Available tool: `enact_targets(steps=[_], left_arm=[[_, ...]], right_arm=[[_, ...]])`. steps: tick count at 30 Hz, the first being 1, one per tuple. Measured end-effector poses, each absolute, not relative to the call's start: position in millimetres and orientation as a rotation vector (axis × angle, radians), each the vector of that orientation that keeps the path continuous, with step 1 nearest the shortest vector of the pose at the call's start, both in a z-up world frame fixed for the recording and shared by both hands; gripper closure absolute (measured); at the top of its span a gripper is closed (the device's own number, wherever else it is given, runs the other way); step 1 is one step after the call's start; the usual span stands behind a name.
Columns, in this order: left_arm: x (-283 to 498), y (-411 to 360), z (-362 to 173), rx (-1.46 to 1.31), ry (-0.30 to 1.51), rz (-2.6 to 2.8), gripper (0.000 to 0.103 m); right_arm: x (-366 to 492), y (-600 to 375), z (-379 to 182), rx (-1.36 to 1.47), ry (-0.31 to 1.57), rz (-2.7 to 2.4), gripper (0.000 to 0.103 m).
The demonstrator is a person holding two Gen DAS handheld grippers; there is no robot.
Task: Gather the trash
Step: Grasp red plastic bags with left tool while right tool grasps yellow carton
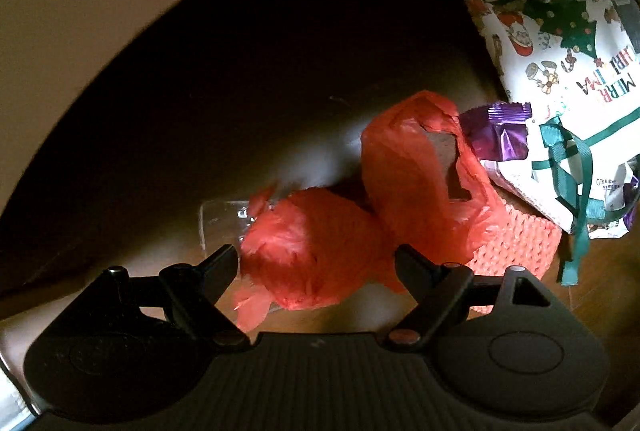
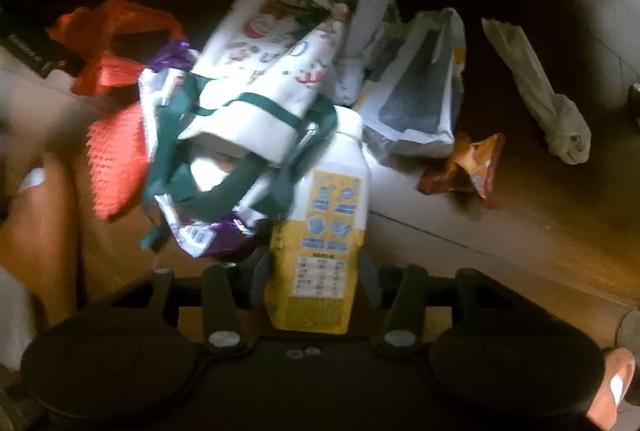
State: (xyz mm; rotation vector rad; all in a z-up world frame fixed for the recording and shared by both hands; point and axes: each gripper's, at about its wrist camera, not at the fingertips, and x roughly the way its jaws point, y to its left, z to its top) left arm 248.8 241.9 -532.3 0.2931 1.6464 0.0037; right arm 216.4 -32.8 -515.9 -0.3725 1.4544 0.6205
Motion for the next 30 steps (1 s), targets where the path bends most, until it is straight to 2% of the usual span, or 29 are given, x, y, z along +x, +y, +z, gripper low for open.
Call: enact_targets(steps=[7,10,15,18,24,30], left_arm=[[252.1,238.7,-534.0,0.307,1.597,-0.017,0.017],[252.1,234.7,-533.7,0.323,1.587,-0.025,0.022],[255.0,229.4,-530.1,0.343,1.567,-0.015,0.038],[254.1,227.5,-529.2,0.352,1.576,-0.011,0.042],[246.1,213.2,-517.6,0.38,1.575,-0.021,0.043],[244.7,208.3,-478.4,0.339,1.579,-0.036,0.043]], right_arm=[[219.1,-20.6,-526.0,-0.409,1.448,0.626,0.049],[223.5,-16.3,-533.4,-0.421,1.483,0.64,0.048],[229.1,-22.1,-533.4,-0.432,1.48,0.638,0.051],[228.4,-27.6,-529.0,-0.441,1.467,0.623,0.052],[224.9,-41.8,-504.5,-0.411,1.476,0.577,0.053],[216.5,-50.7,-466.0,-0.347,1.507,0.569,0.054]])
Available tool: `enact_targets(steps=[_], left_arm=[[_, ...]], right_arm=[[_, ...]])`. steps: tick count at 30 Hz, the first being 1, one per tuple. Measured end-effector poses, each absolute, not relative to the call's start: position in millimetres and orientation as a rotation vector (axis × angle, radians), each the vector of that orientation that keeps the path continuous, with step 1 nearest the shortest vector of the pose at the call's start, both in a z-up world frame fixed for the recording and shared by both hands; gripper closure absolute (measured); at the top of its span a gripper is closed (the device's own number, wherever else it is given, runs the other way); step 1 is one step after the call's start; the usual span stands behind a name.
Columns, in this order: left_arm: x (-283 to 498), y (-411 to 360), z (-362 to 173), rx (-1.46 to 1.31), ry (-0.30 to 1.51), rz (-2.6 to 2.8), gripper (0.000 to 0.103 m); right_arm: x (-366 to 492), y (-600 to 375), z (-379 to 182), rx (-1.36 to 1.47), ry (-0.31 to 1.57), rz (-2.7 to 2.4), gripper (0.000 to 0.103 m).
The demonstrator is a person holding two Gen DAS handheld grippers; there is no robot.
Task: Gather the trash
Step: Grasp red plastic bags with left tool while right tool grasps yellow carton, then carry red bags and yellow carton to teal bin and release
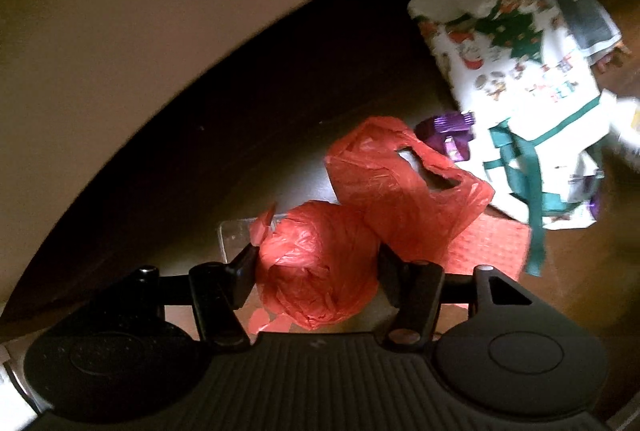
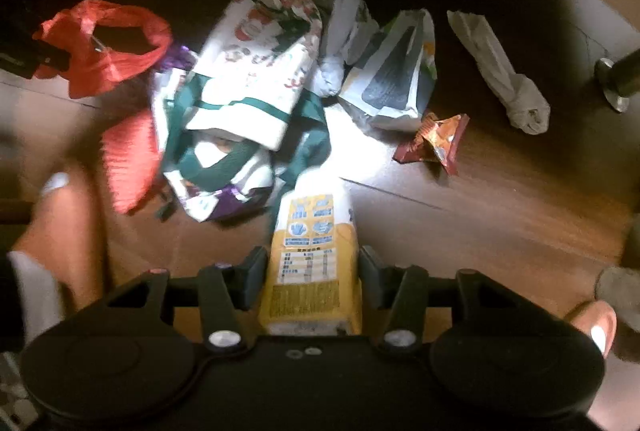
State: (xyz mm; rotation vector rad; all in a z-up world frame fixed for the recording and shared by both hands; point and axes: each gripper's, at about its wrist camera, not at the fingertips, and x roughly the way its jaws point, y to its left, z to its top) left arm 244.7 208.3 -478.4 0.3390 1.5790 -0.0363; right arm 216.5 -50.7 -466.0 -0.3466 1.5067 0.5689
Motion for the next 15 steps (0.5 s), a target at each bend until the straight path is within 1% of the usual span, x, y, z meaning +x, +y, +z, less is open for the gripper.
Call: enact_targets(steps=[6,15], left_arm=[[236.3,197.9,-432.1,0.336,1.566,-0.097,0.043],[237.4,160.8,-334.4,0.32,1.463,-0.189,0.043]], right_arm=[[209.4,-55.6,-411.1,-0.305,1.496,0.546,0.054],[204.2,-85.4,-305.2,-0.204,1.403,0.506,0.054]])
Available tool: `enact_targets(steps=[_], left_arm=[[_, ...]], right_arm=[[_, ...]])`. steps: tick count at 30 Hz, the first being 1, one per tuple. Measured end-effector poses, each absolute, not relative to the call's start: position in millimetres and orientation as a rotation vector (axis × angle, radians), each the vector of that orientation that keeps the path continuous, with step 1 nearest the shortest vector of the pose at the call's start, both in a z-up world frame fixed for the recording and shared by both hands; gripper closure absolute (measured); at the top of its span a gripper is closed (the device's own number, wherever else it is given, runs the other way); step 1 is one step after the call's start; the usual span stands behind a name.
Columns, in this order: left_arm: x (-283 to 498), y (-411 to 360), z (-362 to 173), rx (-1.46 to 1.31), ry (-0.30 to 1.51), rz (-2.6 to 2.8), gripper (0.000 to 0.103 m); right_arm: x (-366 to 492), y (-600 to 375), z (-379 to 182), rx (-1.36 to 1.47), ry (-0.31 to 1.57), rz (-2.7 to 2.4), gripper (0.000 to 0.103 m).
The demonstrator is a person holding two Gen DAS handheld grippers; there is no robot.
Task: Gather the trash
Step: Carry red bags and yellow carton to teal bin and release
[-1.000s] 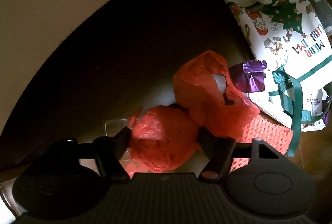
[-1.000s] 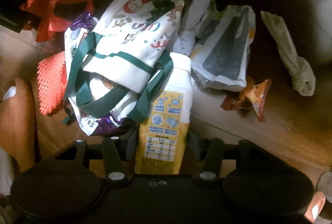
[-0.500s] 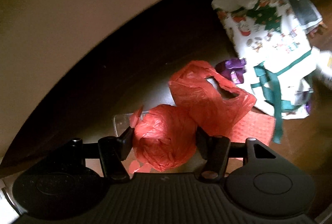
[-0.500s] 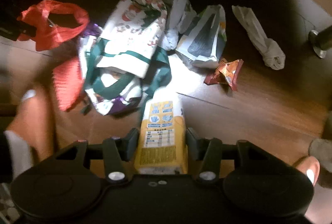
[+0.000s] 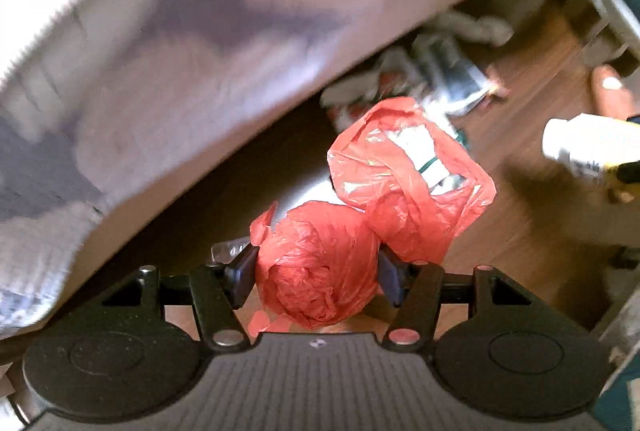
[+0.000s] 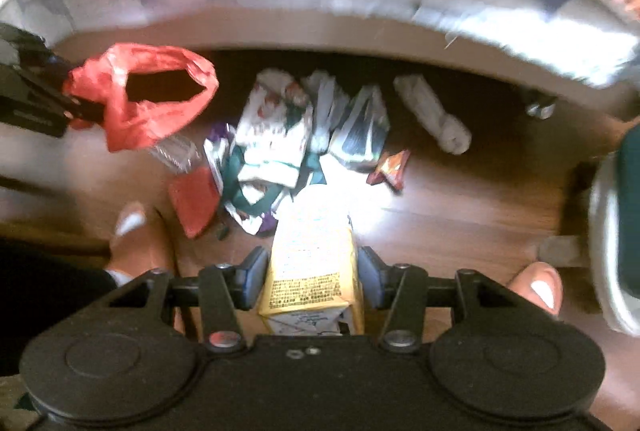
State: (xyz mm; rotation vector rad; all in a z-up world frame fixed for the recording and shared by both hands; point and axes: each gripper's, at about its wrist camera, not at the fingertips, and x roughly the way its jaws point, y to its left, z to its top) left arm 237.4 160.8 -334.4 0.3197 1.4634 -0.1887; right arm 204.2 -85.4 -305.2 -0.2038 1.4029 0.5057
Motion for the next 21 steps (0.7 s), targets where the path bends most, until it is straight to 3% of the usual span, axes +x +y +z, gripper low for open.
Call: enact_targets(steps=[11,21], left_arm=[[238.8,87.0,-214.3,0.242,1.31,-0.211,0.043],[262.3,-37.8,-98.5,0.262,1.103,-0.28,0.043]], right_arm=[[203.0,-169.7,-161.1,-0.104,1.168,0.402,0.054],[216.1,-282.0,-60.7,-0.018,0.915,0.235,0.055]])
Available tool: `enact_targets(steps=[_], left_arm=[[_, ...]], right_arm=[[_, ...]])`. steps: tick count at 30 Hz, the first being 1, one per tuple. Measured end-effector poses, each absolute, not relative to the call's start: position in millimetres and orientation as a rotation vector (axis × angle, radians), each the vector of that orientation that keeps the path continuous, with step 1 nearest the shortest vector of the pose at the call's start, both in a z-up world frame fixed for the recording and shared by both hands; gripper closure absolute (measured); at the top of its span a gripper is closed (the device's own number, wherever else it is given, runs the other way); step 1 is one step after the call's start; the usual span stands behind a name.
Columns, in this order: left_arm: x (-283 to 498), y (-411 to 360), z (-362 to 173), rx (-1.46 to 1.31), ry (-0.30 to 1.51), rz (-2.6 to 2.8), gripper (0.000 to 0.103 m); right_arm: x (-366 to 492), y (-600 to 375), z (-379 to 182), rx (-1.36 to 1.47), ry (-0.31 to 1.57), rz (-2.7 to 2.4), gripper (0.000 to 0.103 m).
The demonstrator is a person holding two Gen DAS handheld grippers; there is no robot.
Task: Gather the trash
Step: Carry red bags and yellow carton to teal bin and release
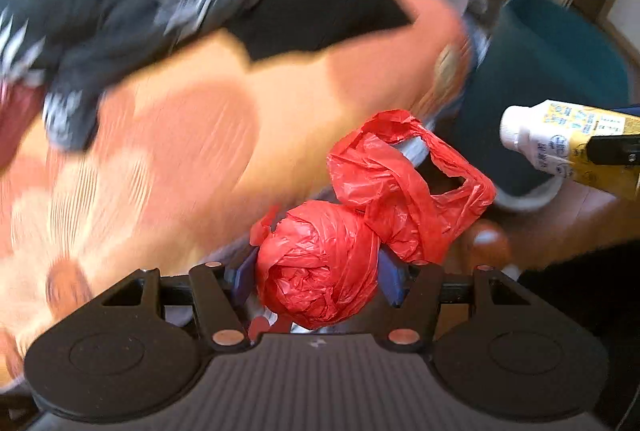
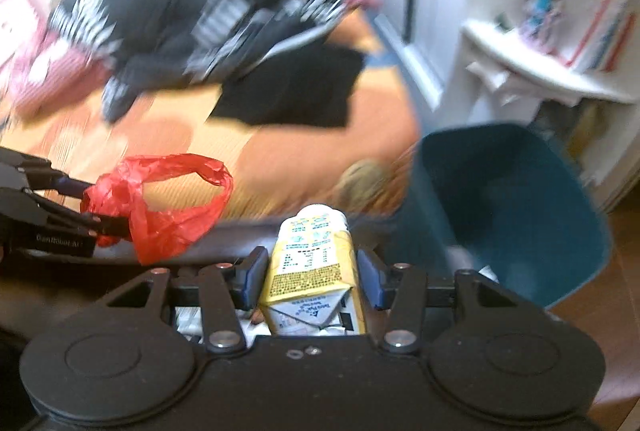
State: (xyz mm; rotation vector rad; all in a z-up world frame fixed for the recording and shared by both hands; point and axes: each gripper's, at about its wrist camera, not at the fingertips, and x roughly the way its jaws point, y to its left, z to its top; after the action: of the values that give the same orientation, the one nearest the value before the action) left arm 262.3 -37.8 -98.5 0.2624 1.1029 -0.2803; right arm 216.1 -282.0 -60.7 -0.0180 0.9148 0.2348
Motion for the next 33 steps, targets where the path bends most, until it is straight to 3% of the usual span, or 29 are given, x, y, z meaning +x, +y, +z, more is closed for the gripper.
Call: enact_targets(steps=[5,14,23,33], left_arm=[[286.1,-113.9,-48.9,0.289,0.992,-0.337,0.043],[328.8,-259.5,-29.5,0.357,0.932,-0.43,0.043],[358.2,-361.3,-70.7,0.418,0.986,-0.51,0.043],[382.3,-396.3,-139.8,0.444,1.131,-0.517,0.041]], right_arm=[[229.8,-338.9,-40.8,0.023,0.816,0.144,0.054],[249.9,-415.3,-71.4,0.029,0.838,0.013,0.054],[265.5,-444.2,-113.7,0.019,0.912,-0.013,0.054],[282.9,-447.2,-147.6,0.041,1.017,0.022,0.054]])
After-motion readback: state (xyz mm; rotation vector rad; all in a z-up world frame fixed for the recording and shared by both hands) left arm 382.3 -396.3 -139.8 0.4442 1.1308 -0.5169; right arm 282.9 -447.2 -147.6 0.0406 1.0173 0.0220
